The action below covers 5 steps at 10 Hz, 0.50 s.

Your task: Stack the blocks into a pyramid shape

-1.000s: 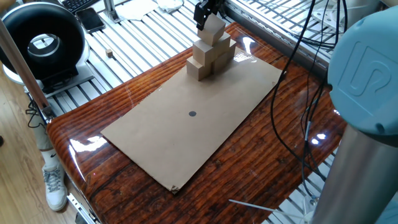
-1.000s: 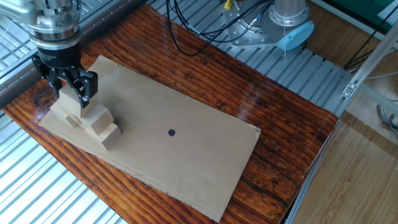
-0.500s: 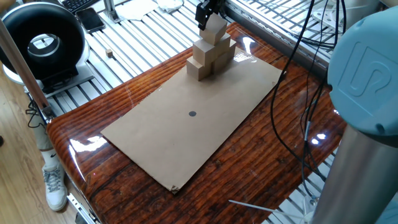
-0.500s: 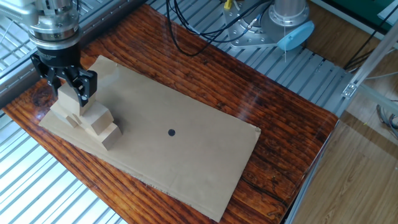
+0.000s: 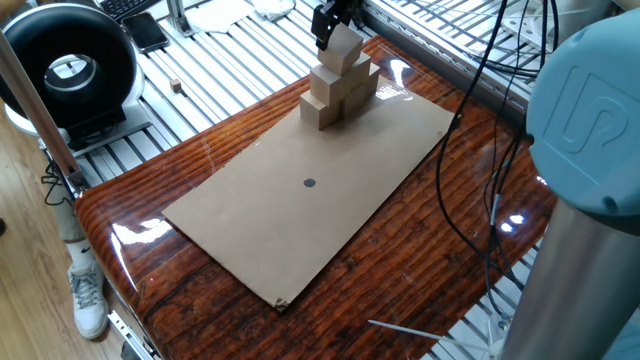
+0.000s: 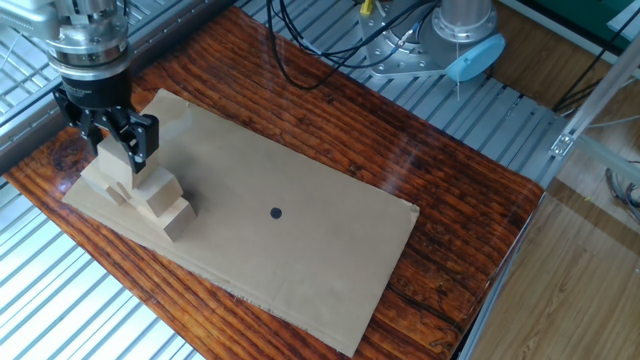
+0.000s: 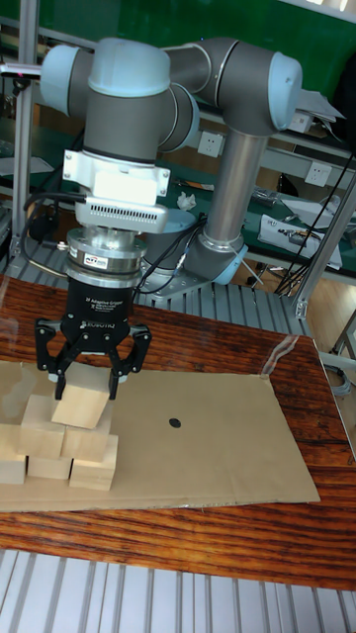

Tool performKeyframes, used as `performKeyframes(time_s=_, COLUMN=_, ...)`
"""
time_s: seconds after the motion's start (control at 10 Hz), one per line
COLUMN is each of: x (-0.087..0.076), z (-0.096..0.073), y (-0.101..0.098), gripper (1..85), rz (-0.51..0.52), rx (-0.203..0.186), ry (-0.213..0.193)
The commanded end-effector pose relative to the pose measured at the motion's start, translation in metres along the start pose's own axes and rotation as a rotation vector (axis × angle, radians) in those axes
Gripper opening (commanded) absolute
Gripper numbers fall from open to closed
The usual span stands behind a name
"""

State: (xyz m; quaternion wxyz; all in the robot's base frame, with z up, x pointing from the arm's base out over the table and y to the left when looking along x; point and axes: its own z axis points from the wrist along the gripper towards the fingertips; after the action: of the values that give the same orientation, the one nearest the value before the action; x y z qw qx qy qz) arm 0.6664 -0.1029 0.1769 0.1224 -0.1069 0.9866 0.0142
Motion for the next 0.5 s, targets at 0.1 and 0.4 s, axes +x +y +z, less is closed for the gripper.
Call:
performKeyframes(time_s=0.1, x=-0.0041, z=0.0005, y=0.0014, gripper=59.3, rz=0.011, rx=-0.014, ry=-0.020)
performKeyframes(time_s=0.4, x=-0.0040, z=0.0017, y=0.0023, gripper=68.3, rz=0.004, rx=-0.021, ry=-0.023)
